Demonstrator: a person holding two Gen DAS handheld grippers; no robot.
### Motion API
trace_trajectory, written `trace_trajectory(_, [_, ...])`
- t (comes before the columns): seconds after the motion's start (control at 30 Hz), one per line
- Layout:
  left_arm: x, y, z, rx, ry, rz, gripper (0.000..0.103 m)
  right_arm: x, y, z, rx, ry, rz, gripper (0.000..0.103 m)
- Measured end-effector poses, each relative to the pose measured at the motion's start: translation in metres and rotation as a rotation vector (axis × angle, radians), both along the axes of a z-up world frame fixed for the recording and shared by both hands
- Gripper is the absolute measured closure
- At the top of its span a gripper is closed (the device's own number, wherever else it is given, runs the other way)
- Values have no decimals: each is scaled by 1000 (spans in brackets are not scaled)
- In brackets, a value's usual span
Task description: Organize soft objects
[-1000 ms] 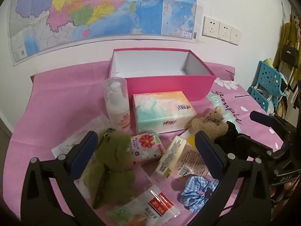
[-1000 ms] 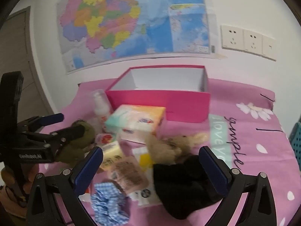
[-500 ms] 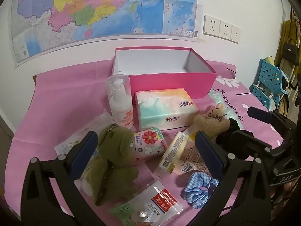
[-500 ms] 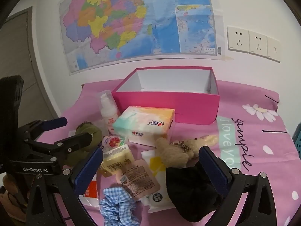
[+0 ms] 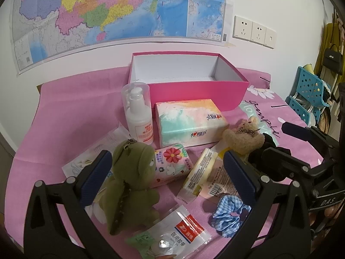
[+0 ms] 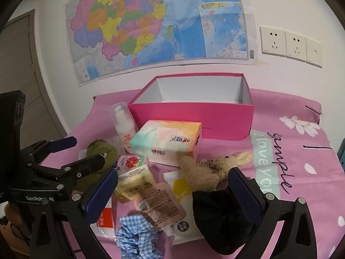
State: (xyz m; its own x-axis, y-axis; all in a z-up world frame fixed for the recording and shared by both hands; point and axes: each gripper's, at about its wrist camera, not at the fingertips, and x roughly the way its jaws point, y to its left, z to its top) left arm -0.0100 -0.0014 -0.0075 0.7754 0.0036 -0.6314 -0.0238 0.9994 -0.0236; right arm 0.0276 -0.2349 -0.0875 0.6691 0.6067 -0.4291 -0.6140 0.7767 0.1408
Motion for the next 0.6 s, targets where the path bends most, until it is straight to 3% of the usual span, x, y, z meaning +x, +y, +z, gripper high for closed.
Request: trace_trajectory(0.6, [2, 0, -4, -5, 10, -4, 0, 3, 4, -4, 5, 12, 13, 0])
